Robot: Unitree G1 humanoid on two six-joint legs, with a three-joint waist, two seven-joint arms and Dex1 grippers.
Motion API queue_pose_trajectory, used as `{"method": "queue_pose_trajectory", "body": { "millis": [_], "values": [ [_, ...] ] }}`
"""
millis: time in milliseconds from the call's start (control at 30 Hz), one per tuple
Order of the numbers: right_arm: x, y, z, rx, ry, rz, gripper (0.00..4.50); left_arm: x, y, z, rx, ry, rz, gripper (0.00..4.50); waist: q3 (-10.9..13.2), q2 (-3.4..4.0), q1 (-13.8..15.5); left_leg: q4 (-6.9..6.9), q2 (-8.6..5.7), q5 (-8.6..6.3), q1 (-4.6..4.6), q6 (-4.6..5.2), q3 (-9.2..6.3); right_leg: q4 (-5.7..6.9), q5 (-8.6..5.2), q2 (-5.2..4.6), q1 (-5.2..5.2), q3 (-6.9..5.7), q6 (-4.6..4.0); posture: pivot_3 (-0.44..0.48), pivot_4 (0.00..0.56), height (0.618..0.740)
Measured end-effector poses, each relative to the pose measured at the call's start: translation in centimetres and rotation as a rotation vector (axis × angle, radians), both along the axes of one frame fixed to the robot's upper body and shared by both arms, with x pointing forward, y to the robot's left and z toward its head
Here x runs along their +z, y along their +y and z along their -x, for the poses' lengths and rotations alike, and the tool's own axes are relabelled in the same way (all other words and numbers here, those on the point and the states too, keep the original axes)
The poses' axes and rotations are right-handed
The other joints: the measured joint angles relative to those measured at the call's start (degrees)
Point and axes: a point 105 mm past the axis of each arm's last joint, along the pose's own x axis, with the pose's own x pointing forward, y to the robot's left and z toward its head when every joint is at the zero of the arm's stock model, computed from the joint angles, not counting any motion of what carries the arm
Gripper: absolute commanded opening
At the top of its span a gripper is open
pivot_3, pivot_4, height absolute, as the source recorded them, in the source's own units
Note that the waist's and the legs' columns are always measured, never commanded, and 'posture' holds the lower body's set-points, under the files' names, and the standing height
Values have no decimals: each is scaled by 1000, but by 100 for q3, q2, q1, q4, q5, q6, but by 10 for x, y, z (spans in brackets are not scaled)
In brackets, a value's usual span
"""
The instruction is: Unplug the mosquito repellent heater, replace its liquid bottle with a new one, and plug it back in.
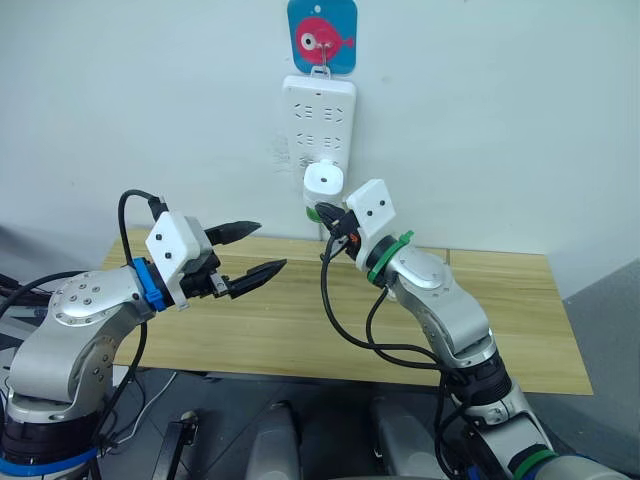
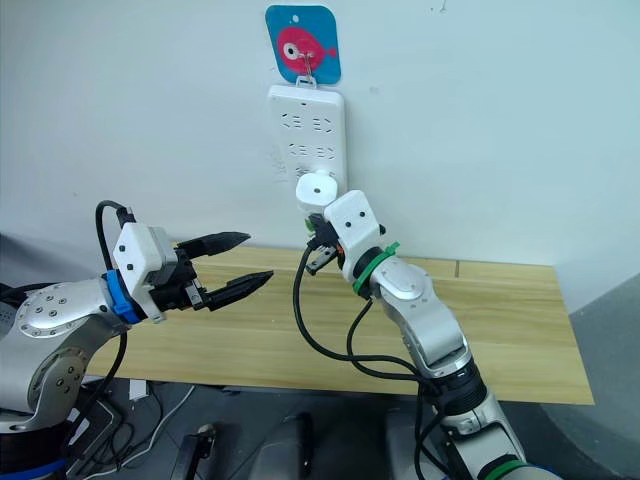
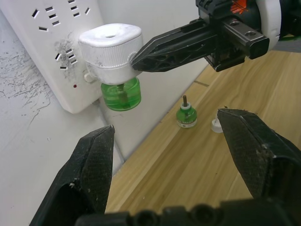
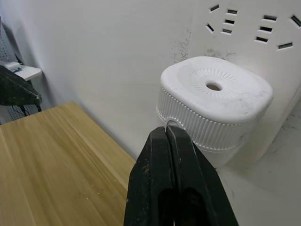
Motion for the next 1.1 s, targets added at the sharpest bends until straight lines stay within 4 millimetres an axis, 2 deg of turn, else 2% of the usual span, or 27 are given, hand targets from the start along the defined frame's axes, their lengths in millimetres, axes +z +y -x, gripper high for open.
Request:
{"method": "queue_pose_trajectory", "body": {
  "millis": [200, 267, 433, 500, 567, 600, 700, 767, 833, 967, 1100],
  "values": [
    [-2, -3, -1, 7, 13, 6, 28, 1, 0, -1, 7, -6, 2, 3855, -1, -2, 34, 7, -2, 2, 0, -2, 0, 0, 0, 0, 3, 1, 2, -44, 200, 718],
    [-2, -9, 3, 38, 22, 10, 28, 1, 0, -1, 11, -5, 3, 3855, -1, -2, 45, 3, -2, 1, -1, -2, -1, -1, 1, -1, 3, -1, 1, -46, 195, 718],
    [-13, -26, 26, 173, 39, 102, 28, -8, 10, -6, 52, 18, -1, 3855, -3, -2, 33, -11, 1, 0, 0, -1, -3, -1, 1, 1, -3, -6, -1, -50, 174, 718],
    [-15, -30, 36, 226, 49, 130, 0, -14, 20, -9, 86, 23, -28, 4199, -3, -2, 16, -11, 1, 0, 0, -1, -5, 0, 1, 1, -2, -7, -1, -52, 164, 718],
    [-16, -40, 40, 244, 44, 174, 394, -21, 30, -9, 95, 35, -77, 4500, -7, -3, -5, -10, 0, 1, 1, -2, -1, -1, 1, -1, -2, -5, -1, -54, 157, 718],
    [-17, -47, 42, 244, 41, 209, 611, -25, 35, -6, 89, 41, -110, 4500, -10, -5, -5, -9, -1, 1, 0, -2, 0, -2, 1, -3, -2, -5, -1, -53, 149, 718],
    [-34, -91, 44, 207, 76, 369, 1724, -44, 64, 2, 89, 89, -236, 4500, -22, -6, 2, -10, -9, 1, 0, -1, 10, -8, 0, -16, -3, -6, -2, -55, 132, 718],
    [-45, -117, 48, 209, 105, 486, 2414, -50, 80, 4, 112, 100, -272, 4500, -32, -14, 25, -8, -9, 1, 0, -1, 11, -10, 0, -17, -2, -7, -2, -51, 116, 718],
    [-50, -135, 51, 225, 117, 559, 3115, -51, 87, 4, 114, 97, -290, 4500, -67, -30, 21, -2, -7, 1, 1, -1, 15, -10, 0, -17, -1, -7, -1, -48, 108, 718],
    [-50, -158, 52, 251, 120, 643, 4457, -57, 92, 7, 106, 101, -356, 4500, -184, -56, -8, -1, -7, 0, 2, -1, 22, -12, 1, -19, 0, -5, -1, -36, 73, 718],
    [-55, -174, 52, 265, 143, 681, 4457, -67, 98, 8, 158, 144, -410, 4500, -310, -67, -24, -6, -3, 0, 8, -1, 20, -8, 1, -16, 0, -8, -1, -29, 53, 718]
  ]
}}
